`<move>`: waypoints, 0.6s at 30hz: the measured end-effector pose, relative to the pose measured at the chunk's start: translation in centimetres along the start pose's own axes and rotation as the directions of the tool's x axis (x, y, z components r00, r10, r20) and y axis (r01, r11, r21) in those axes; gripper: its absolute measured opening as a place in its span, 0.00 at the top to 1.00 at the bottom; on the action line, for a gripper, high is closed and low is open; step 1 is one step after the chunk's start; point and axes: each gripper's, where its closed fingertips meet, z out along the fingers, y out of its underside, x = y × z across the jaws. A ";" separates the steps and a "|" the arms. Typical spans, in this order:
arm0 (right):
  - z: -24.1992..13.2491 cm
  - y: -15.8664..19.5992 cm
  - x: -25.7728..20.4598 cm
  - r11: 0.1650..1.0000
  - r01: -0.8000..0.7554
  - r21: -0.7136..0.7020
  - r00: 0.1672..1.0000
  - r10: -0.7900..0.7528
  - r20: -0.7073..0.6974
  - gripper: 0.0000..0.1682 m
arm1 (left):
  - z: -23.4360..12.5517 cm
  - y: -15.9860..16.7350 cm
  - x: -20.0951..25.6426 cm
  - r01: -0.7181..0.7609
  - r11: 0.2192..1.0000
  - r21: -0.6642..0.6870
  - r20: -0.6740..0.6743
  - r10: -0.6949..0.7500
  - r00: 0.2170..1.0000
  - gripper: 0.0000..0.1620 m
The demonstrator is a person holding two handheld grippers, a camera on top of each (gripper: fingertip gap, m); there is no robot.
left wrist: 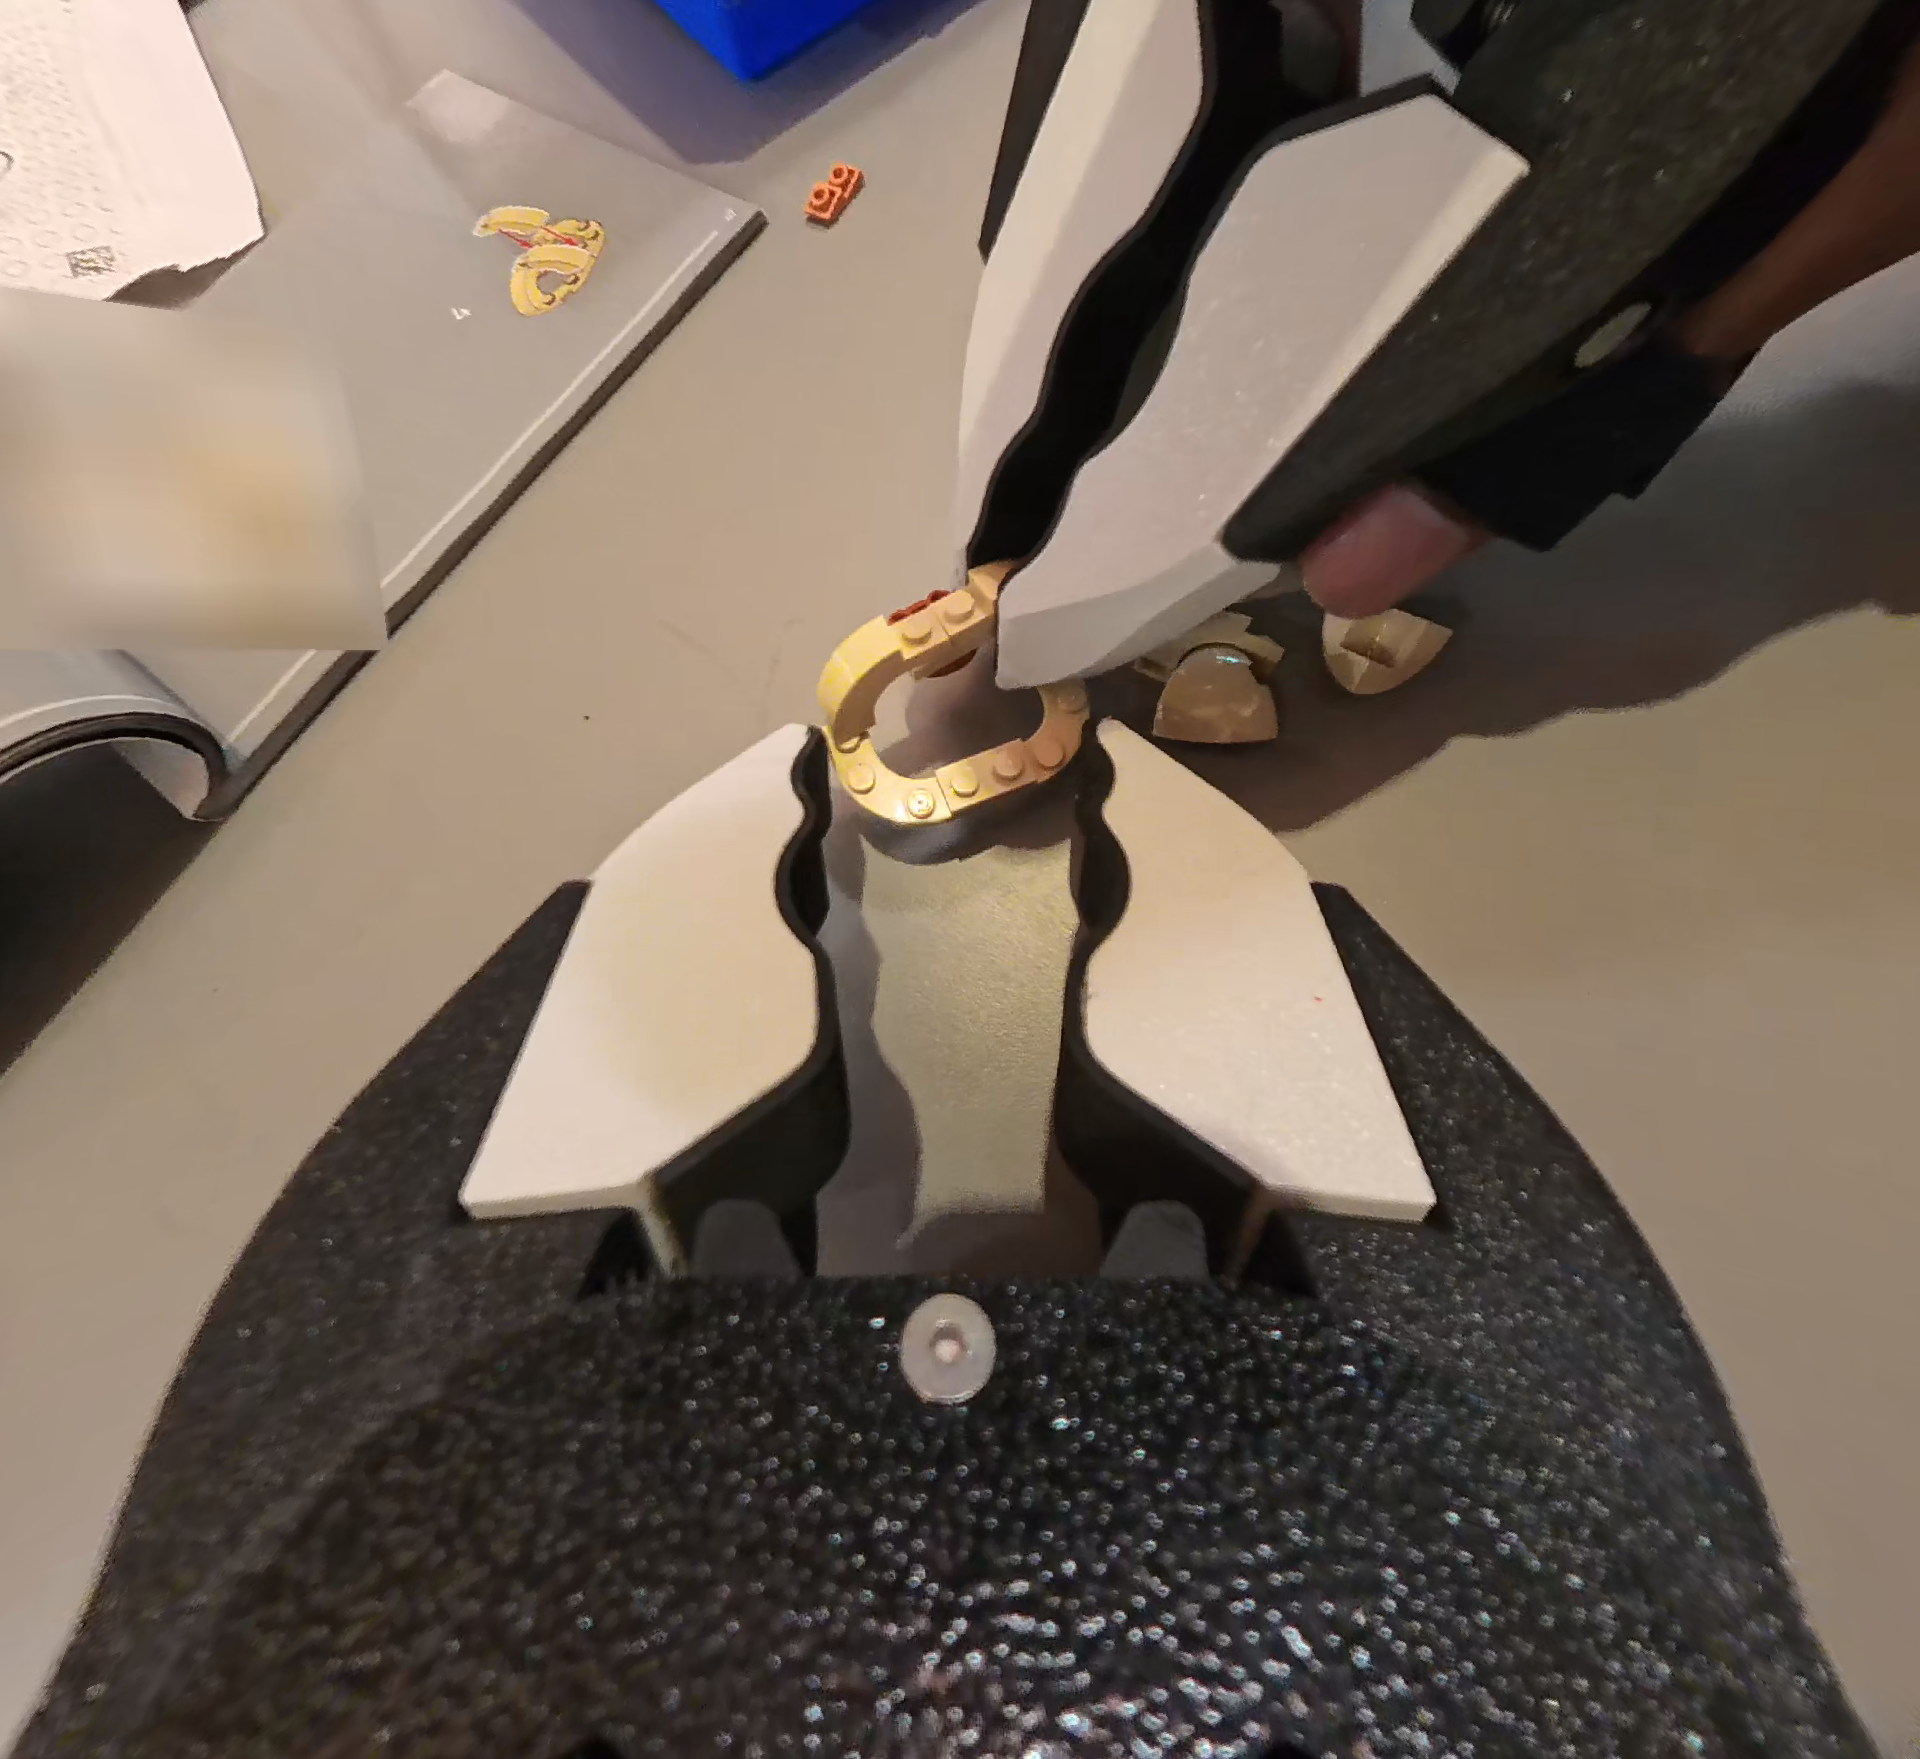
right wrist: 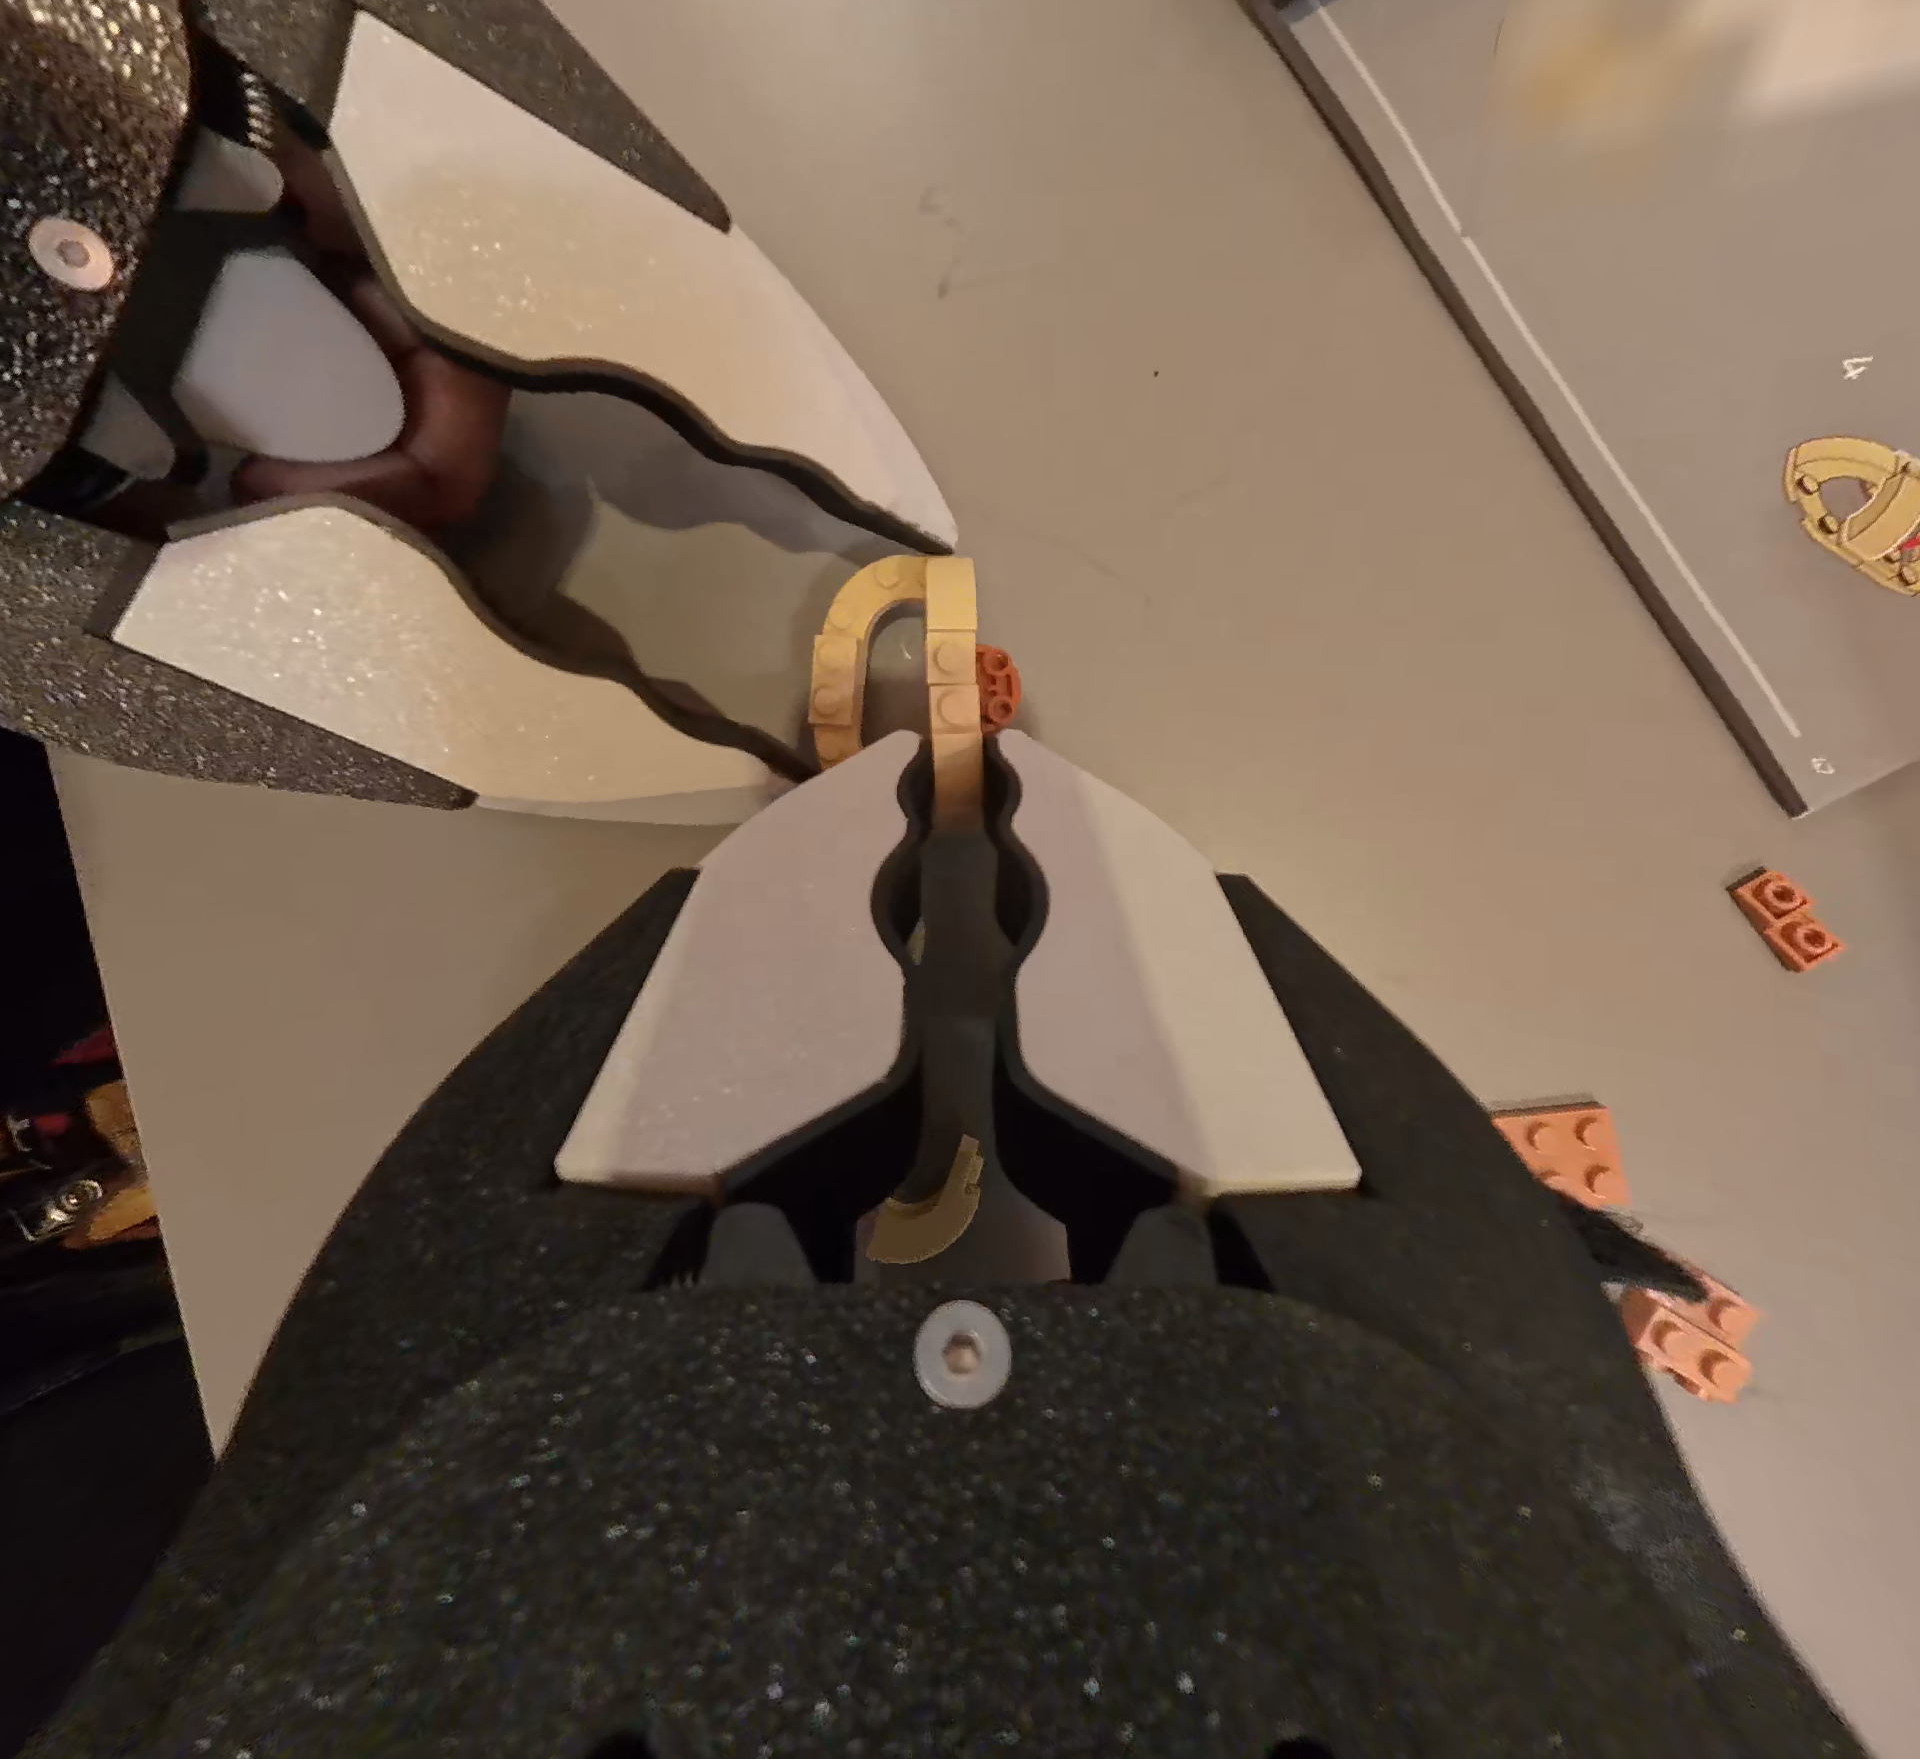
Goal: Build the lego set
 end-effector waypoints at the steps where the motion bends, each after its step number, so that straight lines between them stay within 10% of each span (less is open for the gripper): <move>1: 0.0 -0.1 0.0 1.000 -0.003 0.002 1.000 0.003 0.000 0.95 | 0.0 0.0 0.0 -0.005 1.000 0.002 0.005 0.005 1.000 0.72; 18: -0.1 -0.5 -0.2 1.000 -0.005 0.020 1.000 0.005 0.006 0.92 | -0.3 -0.5 -0.3 -0.020 0.999 0.041 0.020 0.019 1.000 0.72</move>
